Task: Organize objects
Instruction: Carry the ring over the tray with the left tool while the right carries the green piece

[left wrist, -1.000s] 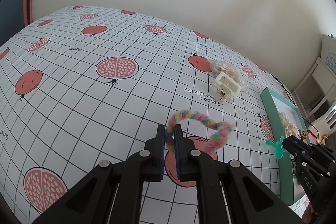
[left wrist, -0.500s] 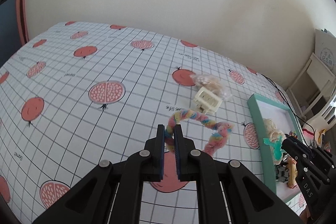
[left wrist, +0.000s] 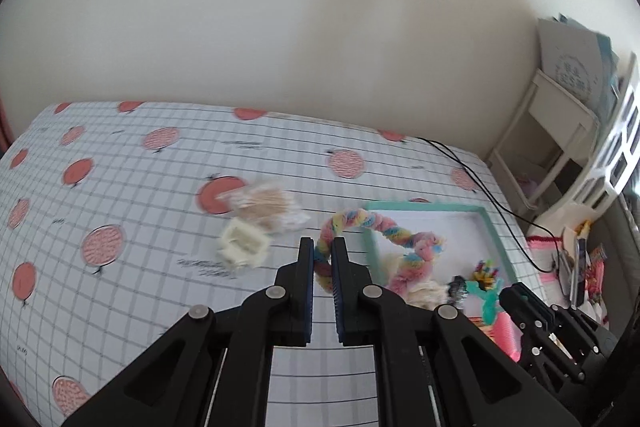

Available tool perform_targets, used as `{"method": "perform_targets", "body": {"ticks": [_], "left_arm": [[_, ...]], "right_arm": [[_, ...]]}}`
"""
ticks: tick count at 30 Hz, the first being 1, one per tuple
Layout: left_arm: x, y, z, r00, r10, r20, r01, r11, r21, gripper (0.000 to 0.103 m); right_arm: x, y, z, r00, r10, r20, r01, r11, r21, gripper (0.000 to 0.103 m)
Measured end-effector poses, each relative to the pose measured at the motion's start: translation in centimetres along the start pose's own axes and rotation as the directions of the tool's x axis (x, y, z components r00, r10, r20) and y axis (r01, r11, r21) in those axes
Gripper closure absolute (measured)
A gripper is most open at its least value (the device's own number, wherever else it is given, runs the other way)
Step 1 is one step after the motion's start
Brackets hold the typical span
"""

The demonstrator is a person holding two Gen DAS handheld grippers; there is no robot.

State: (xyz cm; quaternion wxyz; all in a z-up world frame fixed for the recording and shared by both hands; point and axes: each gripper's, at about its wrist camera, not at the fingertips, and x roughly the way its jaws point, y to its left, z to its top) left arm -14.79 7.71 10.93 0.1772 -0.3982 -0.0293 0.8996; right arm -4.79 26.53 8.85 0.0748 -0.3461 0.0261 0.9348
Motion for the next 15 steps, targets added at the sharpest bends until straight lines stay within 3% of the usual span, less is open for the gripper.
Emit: {"method": "perform_targets", "body": {"ticks": [5, 15], "left_arm": [[2.0, -4.2, 0.8, 0.999, -0.017, -0.028, 0.019, 0.998, 0.059, 0.095], [5.7, -9.0, 0.6, 0.997, -0.046, -0.059, 0.048, 0.998, 0.028, 0.095]], "right_arm": [[0.0, -2.6, 0.0, 1.0, -0.01, 0.01, 0.009, 0.998, 0.056, 0.093], [2.2, -4.3, -1.0, 0.999, 0.005, -0.043, -0.001, 0.996, 0.087, 0.093]]}}
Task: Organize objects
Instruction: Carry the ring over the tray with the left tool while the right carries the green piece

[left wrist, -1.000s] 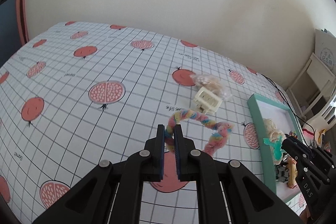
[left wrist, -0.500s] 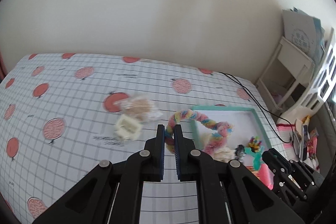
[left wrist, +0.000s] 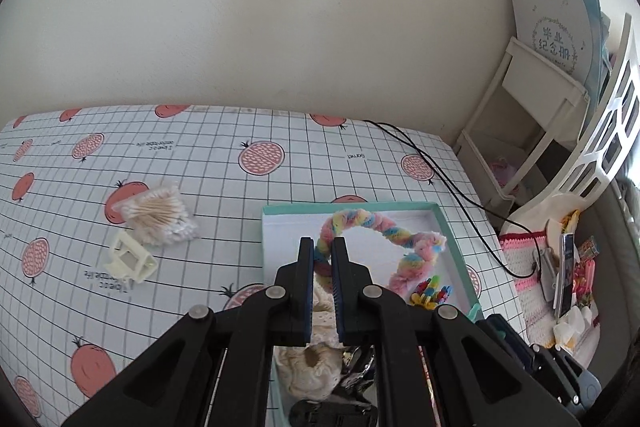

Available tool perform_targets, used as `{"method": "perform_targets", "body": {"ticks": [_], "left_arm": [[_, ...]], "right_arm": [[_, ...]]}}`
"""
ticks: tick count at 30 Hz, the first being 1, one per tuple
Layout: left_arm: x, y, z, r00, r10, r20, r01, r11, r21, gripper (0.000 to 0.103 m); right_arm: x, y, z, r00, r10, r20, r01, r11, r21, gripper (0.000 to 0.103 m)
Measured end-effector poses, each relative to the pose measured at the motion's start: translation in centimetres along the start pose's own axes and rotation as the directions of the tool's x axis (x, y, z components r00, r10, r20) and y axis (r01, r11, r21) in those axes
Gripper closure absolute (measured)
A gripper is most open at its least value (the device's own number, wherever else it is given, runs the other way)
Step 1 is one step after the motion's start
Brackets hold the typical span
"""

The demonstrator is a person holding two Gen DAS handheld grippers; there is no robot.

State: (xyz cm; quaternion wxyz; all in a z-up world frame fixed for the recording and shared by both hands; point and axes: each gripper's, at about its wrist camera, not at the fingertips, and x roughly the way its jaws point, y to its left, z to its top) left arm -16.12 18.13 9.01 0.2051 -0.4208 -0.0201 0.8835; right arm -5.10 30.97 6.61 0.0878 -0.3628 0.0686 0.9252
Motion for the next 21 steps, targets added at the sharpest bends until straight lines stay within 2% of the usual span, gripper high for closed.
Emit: {"method": "perform_targets", "body": {"ticks": [3, 9, 21], "left_arm": [[1.5, -0.5, -0.4, 1.0, 0.017, -0.021, -0.016, 1.0, 0.006, 0.095], [4.4, -0.1, -1.4, 0.997, 0.026, -0.066, -0.029, 0.999, -0.041, 0.095], [7.8, 0.6, -4.3, 0.99, 0.049, -0.132, -0.053, 0.998, -0.026, 0.095]], "right_arm": [[0.9, -0.1, -0.3, 1.0, 0.008, -0.025, -0.008, 1.0, 0.006, 0.093], [2.3, -0.4, -0.8, 0.998, 0.005, -0.069, -0.004, 1.0, 0.017, 0.093], [3.6, -0.3, -1.3, 0.991, -0.026, -0.133, 0.026, 1.0, 0.0, 0.092]]}}
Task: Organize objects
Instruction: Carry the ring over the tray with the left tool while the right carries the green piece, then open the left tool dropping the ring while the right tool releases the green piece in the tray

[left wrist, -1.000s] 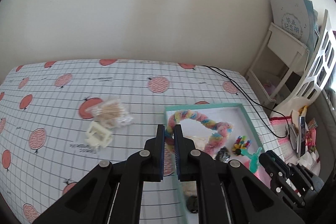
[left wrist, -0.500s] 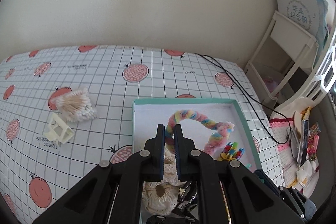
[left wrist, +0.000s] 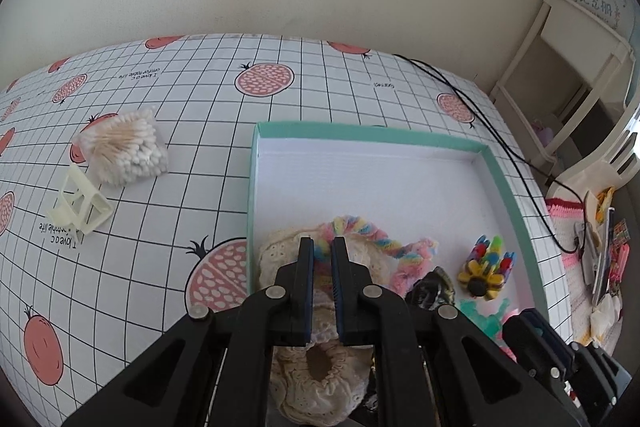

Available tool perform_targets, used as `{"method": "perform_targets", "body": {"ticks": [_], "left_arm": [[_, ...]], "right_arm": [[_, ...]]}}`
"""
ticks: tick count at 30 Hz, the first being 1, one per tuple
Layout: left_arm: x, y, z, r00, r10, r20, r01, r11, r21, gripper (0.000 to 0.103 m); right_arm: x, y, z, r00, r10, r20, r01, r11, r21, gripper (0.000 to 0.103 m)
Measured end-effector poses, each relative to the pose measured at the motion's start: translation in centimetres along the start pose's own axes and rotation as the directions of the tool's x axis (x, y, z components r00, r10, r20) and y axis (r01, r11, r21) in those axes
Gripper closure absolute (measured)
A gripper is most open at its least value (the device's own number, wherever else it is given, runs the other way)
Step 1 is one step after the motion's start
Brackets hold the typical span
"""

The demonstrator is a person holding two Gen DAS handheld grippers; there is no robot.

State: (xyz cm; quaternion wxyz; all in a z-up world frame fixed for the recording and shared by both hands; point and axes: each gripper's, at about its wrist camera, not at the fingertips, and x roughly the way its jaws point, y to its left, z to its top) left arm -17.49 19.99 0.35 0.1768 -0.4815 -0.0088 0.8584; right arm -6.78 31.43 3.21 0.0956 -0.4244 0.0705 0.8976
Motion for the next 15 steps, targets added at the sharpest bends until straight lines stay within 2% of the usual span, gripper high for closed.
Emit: {"method": "perform_targets", "body": {"ticks": [7, 10, 12, 15], "left_arm": [[-0.1, 0.1, 0.1, 1.0, -0.01, -0.002, 0.01, 1.0, 0.013, 0.094], [-0.3, 0.1, 0.2, 1.0, -0.017, -0.008, 0.017, 1.0, 0.014, 0.082], [-0.5, 0.0, 0.2, 1.0, -0.022, -0.009, 0.023, 0.999, 0.022, 0.071], [-1.1, -0.1, 0.4, 1.0, -0.012, 0.003, 0.012, 0.999, 0.036, 0.066]], "right_arm": [[0.0, 0.0, 0.1, 1.0, -0.009, -0.009, 0.009, 1.0, -0.001, 0.092], [-0.3, 0.1, 0.2, 1.0, -0.008, -0.004, 0.008, 1.0, -0.005, 0.088], [-0.7, 0.2, 0.3, 1.0, -0.007, 0.006, 0.007, 1.0, -0.004, 0.077], [-1.4, 0.2, 0.5, 1.0, -0.004, 0.025, 0.004, 1.0, -0.001, 0.073]]}}
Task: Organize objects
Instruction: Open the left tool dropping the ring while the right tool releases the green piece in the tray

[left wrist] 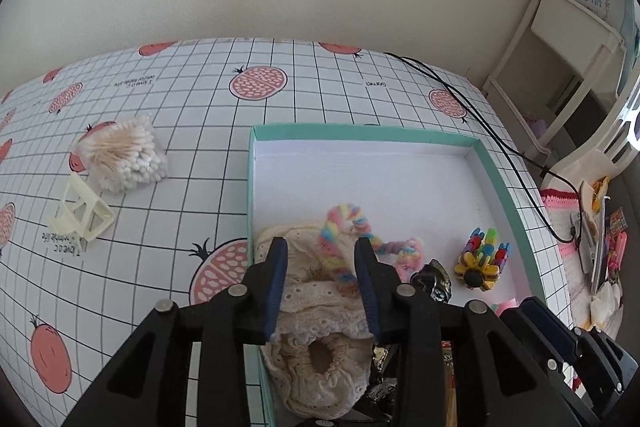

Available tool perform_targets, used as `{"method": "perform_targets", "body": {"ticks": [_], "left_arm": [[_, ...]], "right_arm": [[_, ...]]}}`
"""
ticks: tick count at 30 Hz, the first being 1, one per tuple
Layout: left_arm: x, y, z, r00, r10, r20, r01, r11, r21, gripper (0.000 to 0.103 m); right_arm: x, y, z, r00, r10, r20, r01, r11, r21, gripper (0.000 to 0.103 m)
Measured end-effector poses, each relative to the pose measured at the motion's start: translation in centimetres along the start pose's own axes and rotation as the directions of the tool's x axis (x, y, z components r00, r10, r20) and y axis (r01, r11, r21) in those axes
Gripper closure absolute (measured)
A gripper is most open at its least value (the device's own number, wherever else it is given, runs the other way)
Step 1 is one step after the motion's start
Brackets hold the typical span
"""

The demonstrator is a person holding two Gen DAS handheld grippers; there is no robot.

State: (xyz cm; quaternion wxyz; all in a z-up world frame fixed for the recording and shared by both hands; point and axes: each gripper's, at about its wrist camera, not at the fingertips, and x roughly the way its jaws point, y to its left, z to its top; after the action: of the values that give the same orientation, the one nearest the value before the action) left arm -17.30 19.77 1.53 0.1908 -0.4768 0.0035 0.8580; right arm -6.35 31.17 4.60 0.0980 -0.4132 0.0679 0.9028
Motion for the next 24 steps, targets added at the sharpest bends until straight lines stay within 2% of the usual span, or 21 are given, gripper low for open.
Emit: {"method": "perform_targets", "body": {"ticks": [5, 8, 10, 17, 22, 24], "left_arm": [[-1.7, 0.5, 0.7, 1.0, 0.005, 0.02, -0.005, 1.0, 0.002, 0.064], [-3.3, 1.1, 1.2, 0.999, 0.006, 0.043, -0.006, 1.0, 0.0, 0.055], [-4.2, 1.4, 1.5, 0.998, 0.013, 0.059, -0.013, 1.0, -0.001, 0.053], [-5.4, 3.4, 2.0, 0.997, 0.039, 0.067, -0.039, 0.999, 0.004, 0.041], [-4.2, 5.2, 1.9, 0.996, 0.089, 0.028, -0.088, 0.996, -0.005, 0.038], [-3.6, 5.8, 1.9, 0.994, 0.105, 0.013, -0.105, 0.994, -0.004, 0.033]], "right_arm": [[-2.1, 0.2, 0.6, 0.998, 0.016, 0.055, -0.016, 1.0, -0.001, 0.072], [-2.8, 0.4, 0.9, 0.997, 0.012, 0.077, -0.011, 1.0, -0.006, 0.071], [-2.9, 0.5, 0.9, 0.997, 0.012, 0.079, -0.012, 1.0, -0.006, 0.069], [-2.0, 0.4, 0.9, 0.998, 0.02, 0.062, -0.021, 1.0, 0.005, 0.052], [-0.9, 0.2, 0.8, 0.999, 0.023, 0.041, -0.024, 1.0, 0.02, 0.038], [-0.6, 0.1, 0.7, 0.999, 0.027, 0.038, -0.028, 0.999, 0.027, 0.032]]}}
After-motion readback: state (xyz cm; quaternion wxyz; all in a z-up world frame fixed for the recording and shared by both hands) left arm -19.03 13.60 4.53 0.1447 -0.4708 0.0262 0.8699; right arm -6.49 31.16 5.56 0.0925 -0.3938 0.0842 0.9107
